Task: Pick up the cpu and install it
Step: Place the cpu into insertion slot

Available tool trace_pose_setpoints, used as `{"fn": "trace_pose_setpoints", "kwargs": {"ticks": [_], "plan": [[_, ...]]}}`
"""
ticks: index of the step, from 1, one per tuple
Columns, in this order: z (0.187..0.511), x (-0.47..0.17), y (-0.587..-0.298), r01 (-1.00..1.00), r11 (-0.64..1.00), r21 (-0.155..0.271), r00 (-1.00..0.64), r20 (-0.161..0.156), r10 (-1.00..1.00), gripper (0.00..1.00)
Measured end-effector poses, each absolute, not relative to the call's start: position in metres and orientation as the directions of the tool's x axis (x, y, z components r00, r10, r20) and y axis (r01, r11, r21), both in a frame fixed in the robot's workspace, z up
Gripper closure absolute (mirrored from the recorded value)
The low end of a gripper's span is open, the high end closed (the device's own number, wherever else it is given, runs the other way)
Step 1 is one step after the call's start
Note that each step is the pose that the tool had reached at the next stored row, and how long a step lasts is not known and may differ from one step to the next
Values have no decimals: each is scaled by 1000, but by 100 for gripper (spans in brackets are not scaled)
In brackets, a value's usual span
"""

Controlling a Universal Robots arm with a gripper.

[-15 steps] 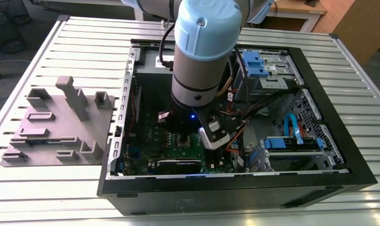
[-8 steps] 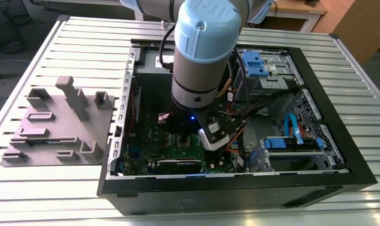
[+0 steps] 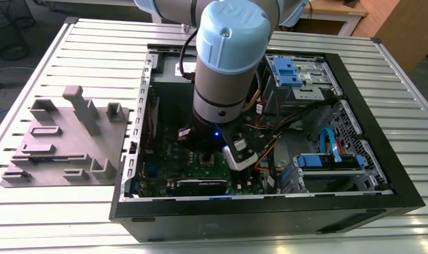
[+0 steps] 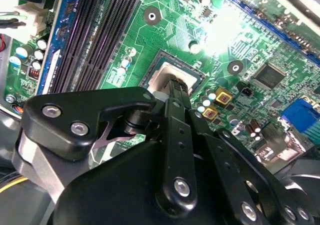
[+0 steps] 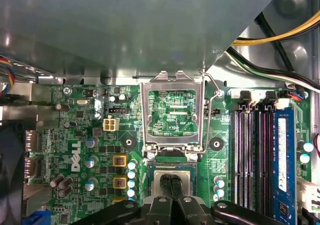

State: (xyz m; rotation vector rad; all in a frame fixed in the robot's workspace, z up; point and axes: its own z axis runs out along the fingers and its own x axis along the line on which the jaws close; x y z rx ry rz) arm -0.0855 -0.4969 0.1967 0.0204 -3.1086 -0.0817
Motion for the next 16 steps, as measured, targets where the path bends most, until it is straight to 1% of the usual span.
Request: {"fn": "trace_pose_setpoints", "kwargs": {"ticks": [16], "plan": [[194, -85, -497, -12, 999, 53, -999, 31, -14, 89]]}}
